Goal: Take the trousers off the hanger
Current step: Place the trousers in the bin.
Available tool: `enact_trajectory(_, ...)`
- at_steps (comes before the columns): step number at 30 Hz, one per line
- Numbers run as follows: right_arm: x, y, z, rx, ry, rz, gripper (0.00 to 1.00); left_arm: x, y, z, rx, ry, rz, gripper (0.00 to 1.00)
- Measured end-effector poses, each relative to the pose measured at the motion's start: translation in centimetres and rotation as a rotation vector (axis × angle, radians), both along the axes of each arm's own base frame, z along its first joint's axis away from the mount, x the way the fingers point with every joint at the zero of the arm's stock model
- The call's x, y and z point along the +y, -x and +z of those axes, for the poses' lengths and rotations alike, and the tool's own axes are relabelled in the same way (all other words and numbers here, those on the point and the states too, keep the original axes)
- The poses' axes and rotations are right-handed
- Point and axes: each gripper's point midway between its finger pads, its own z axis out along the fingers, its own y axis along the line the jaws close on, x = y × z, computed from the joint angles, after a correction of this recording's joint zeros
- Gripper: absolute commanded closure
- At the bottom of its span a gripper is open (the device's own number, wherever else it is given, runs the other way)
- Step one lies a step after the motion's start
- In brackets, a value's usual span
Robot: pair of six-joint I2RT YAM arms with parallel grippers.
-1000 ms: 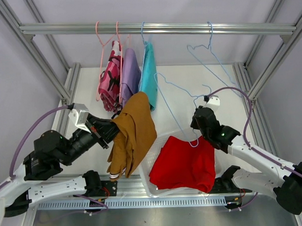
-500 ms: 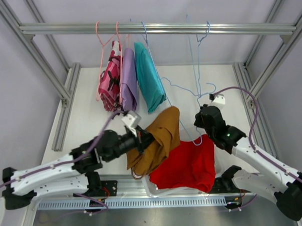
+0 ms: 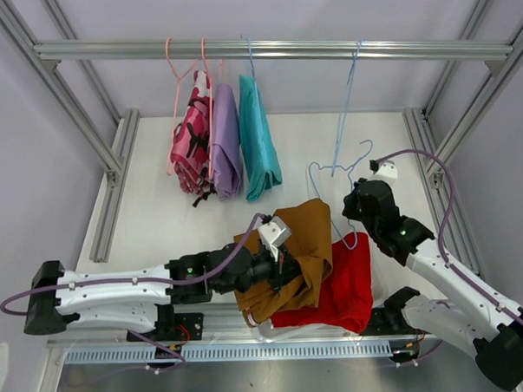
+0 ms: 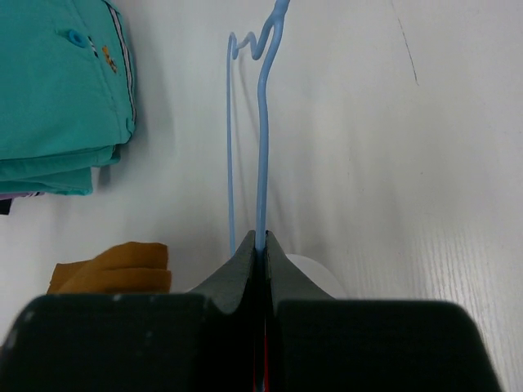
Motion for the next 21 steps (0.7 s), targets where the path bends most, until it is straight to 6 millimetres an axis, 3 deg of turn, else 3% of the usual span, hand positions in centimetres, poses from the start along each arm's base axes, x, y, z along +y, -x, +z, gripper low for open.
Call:
enact_trajectory(4,0.2,0.0,0.4,-0.003,-0.005,0.013,1.00,-1.2,0.8,-0.6,0.005,-0.021,-0.029,0.98)
enact_trajectory(5,0.2,0.1,0.5,-0.005,-0.008,0.015,1.00,-1.5,1.0,-0.9,0.008,-0.027,-0.035,0.94)
enact_trajectory(6,0.2,0.1,0.6,-0.008,-0.010,0.016,1.00,-1.8,1.2,-1.2,0.011,-0.031,-0.041,0.82)
enact_trajectory(8,0.2,0.1,0.9,-0.016,-0.015,0.018,1.00,-2.5,1.6,-1.9,0.026,-0.036,-0.053,0.80)
enact_trajectory(9,0.1,0.2,1.1,-0.020,-0.016,0.019,1.00,-2.9,1.8,-2.2,0.032,-0.039,-0.058,0.71)
enact_trajectory(12,0.0,0.4,1.2,-0.021,-0.012,0.020,1.00,-4.4,3.0,-4.0,0.055,-0.067,-0.093,0.28)
enact_trajectory(15,-0.2,0.5,1.1,-0.017,-0.008,0.020,1.00,-6.0,4.5,-5.5,0.073,-0.105,-0.132,0.01)
enact_trajectory(18,-0.2,0.6,1.1,-0.016,-0.007,0.020,1.00,-7.2,5.6,-5.4,0.069,-0.124,-0.153,0.01)
enact_trajectory(21,-0.4,0.8,1.4,-0.022,-0.011,0.019,1.00,-7.8,6.4,-3.5,0.053,-0.104,-0.161,0.00)
